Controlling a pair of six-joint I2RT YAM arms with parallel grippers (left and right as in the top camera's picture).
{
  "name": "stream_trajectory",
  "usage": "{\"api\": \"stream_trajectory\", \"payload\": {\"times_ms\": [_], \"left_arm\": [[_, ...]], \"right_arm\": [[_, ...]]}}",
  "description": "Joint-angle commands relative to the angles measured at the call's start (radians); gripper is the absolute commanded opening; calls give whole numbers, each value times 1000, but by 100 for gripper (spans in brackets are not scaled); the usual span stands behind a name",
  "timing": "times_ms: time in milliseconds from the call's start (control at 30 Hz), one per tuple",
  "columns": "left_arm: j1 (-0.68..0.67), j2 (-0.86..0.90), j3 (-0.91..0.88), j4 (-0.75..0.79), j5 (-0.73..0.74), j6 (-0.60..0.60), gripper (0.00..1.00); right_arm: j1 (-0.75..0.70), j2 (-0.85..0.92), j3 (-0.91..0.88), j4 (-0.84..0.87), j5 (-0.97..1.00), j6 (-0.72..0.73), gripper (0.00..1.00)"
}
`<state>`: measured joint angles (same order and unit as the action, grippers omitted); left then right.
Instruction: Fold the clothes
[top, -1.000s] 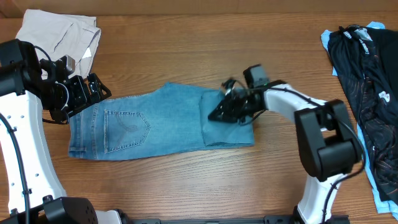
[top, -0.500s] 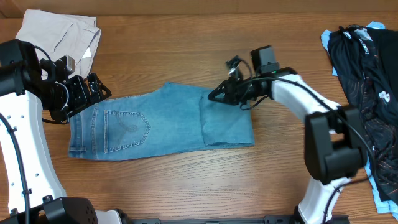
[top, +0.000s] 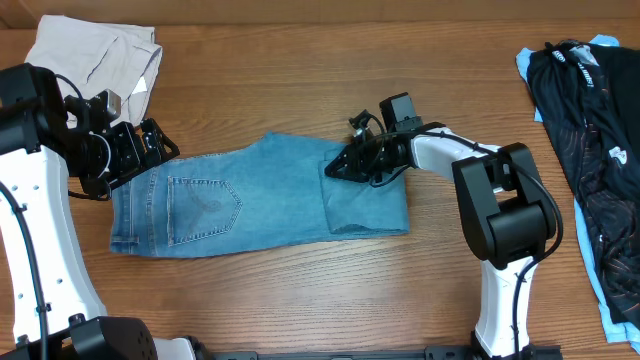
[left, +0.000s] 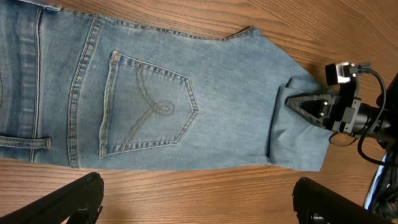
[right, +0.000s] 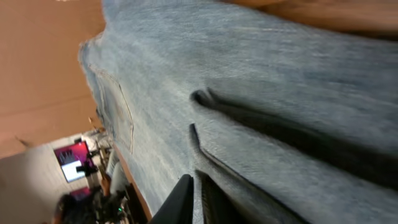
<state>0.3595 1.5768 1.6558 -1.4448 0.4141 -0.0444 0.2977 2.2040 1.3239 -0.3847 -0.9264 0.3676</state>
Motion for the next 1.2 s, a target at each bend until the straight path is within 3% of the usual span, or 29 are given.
{"api": "stream_trajectory", "payload": {"times_ms": [0, 167, 267, 467, 933, 1067, 1167], "left_arm": [[-8, 7, 0, -3, -3, 16, 100], [-8, 7, 0, -7, -6, 16, 100], [-8, 7, 0, -7, -6, 15, 100], [-8, 7, 0, -7, -6, 15, 100], [-8, 7, 0, -10, -6, 15, 100], [-8, 7, 0, -10, -6, 15, 100], [-8, 7, 0, -10, -6, 15, 100]], "right_arm": [[-39, -75, 42, -25, 29, -27, 9], [-40, -266, 52, -154, 27, -36, 14], [-40, -351, 52, -278, 27, -142, 23], [-34, -362, 16, -523, 29, -291, 24], [-13, -343, -405, -180, 5, -125, 25], [-14, -343, -443, -143, 9, -79, 25], [-24, -343, -433, -140, 8, -77, 18]]}}
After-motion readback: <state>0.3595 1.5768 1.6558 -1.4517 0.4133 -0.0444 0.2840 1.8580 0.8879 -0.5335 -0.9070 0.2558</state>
